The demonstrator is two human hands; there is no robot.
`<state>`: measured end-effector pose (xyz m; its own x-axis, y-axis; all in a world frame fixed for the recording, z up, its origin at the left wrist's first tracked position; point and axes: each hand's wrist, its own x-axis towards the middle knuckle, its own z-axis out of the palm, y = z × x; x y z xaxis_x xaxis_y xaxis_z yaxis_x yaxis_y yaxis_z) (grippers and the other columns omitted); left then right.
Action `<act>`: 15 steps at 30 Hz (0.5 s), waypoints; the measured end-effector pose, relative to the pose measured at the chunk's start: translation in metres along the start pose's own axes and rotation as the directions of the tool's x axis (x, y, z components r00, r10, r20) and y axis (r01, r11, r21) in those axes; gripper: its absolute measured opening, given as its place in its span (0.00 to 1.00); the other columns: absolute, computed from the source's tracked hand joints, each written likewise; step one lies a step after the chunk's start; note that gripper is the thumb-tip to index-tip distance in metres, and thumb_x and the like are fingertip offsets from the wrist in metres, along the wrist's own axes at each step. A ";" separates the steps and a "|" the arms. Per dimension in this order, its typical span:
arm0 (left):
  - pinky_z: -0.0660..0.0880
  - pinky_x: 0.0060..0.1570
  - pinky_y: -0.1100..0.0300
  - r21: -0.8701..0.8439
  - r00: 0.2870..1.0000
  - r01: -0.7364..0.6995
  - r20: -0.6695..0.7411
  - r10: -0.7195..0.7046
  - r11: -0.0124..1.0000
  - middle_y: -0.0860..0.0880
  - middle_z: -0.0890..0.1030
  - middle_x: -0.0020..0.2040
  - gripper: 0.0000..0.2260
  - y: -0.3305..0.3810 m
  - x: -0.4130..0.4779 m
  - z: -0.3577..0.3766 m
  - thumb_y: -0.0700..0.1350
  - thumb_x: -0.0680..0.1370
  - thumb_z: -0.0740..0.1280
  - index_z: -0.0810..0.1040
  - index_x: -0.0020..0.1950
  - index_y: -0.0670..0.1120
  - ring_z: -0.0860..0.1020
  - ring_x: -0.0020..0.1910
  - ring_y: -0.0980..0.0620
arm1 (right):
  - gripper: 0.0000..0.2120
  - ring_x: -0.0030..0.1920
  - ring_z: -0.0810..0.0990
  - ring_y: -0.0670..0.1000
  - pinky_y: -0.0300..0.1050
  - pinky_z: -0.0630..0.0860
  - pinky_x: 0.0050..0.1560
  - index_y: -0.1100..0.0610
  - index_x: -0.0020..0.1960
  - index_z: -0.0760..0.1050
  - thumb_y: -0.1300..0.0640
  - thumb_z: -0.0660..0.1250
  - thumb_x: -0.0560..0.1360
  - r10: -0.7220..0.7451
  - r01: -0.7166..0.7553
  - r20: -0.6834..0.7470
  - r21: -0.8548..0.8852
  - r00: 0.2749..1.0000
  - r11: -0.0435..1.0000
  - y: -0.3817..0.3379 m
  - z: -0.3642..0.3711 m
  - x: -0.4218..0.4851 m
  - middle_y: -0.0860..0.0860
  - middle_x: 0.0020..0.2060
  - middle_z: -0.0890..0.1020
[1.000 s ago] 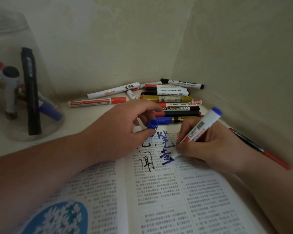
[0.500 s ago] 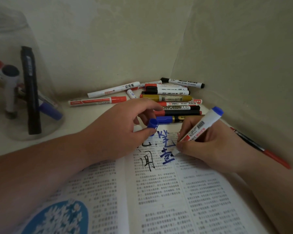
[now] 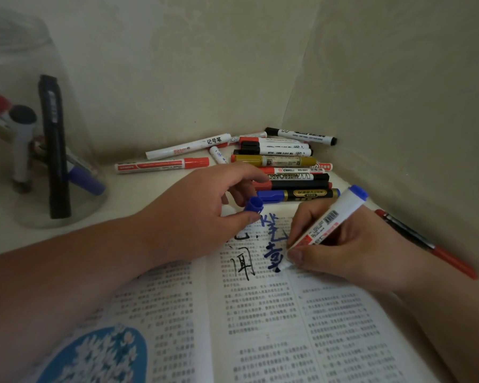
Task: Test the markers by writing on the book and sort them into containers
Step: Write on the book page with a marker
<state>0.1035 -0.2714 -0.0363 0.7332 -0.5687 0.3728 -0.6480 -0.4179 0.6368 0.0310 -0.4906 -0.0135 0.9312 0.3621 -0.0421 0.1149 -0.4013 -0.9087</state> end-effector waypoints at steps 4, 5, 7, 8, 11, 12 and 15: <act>0.71 0.47 0.71 0.004 1.000 0.003 0.005 -0.003 1.000 0.65 0.79 0.47 0.22 0.000 0.000 0.000 0.46 0.74 0.76 0.71 0.59 0.66 0.76 0.51 0.67 | 0.07 0.24 0.71 0.46 0.37 0.67 0.25 0.62 0.39 0.78 0.67 0.74 0.73 0.010 -0.010 0.006 -0.002 1.000 1.000 -0.001 -0.001 0.000 0.52 0.26 0.76; 0.71 0.47 0.71 0.004 1.000 0.006 0.005 -0.006 1.000 0.65 0.79 0.47 0.22 0.000 0.000 0.000 0.46 0.74 0.76 0.71 0.59 0.66 0.76 0.51 0.66 | 0.07 0.24 0.71 0.46 0.37 0.67 0.25 0.62 0.39 0.78 0.69 0.73 0.73 0.015 -0.015 0.002 -0.003 1.000 1.000 0.000 -0.001 -0.001 0.52 0.26 0.76; 0.71 0.47 0.70 0.006 1.000 0.013 0.007 -0.013 1.000 0.65 0.79 0.47 0.22 0.000 0.000 0.000 0.46 0.74 0.76 0.71 0.59 0.67 0.76 0.52 0.66 | 0.07 0.25 0.71 0.46 0.37 0.67 0.25 0.63 0.38 0.78 0.69 0.74 0.73 0.016 -0.016 0.000 0.003 1.000 1.000 0.000 -0.001 -0.001 0.52 0.26 0.76; 0.71 0.47 0.70 0.006 1.000 0.016 0.009 -0.016 1.000 0.65 0.79 0.47 0.22 0.000 0.000 0.000 0.47 0.74 0.76 0.71 0.59 0.67 0.76 0.52 0.65 | 0.07 0.25 0.71 0.47 0.37 0.68 0.25 0.62 0.38 0.78 0.67 0.74 0.73 0.015 -0.015 -0.005 0.008 1.000 1.000 0.000 -0.001 -0.001 0.53 0.26 0.76; 0.72 0.46 0.69 0.006 1.000 0.018 0.010 -0.018 1.000 0.66 0.79 0.48 0.22 0.001 0.000 0.000 0.47 0.74 0.75 0.71 0.58 0.68 0.77 0.52 0.65 | 0.05 0.26 0.72 0.47 0.36 0.68 0.26 0.60 0.38 0.79 0.63 0.74 0.72 0.012 -0.012 -0.036 -0.004 0.999 1.000 -0.001 0.000 -0.001 0.53 0.27 0.76; 0.72 0.46 0.69 0.011 1.000 0.017 0.009 -0.017 1.000 0.66 0.79 0.48 0.22 0.001 0.000 0.000 0.47 0.74 0.76 0.71 0.58 0.68 0.77 0.52 0.65 | 0.06 0.26 0.72 0.47 0.37 0.68 0.26 0.60 0.38 0.79 0.65 0.74 0.73 0.013 -0.013 -0.040 -0.011 0.999 1.000 -0.001 0.000 -0.001 0.54 0.27 0.77; 0.71 0.46 0.69 0.020 1.000 0.023 0.015 -0.024 1.000 0.66 0.79 0.47 0.22 0.001 0.000 0.000 0.48 0.74 0.75 0.71 0.58 0.68 0.76 0.52 0.66 | 0.08 0.26 0.72 0.48 0.39 0.69 0.26 0.60 0.38 0.78 0.66 0.74 0.73 0.027 -0.029 -0.045 -0.044 0.999 0.999 -0.001 0.001 -0.001 0.55 0.27 0.76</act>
<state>0.1025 -0.2714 -0.0356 0.7451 -0.5692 0.3476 -0.6347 -0.4448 0.6320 0.0297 -0.4902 -0.0129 0.9485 0.3129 -0.0483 0.1027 -0.4484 -0.8879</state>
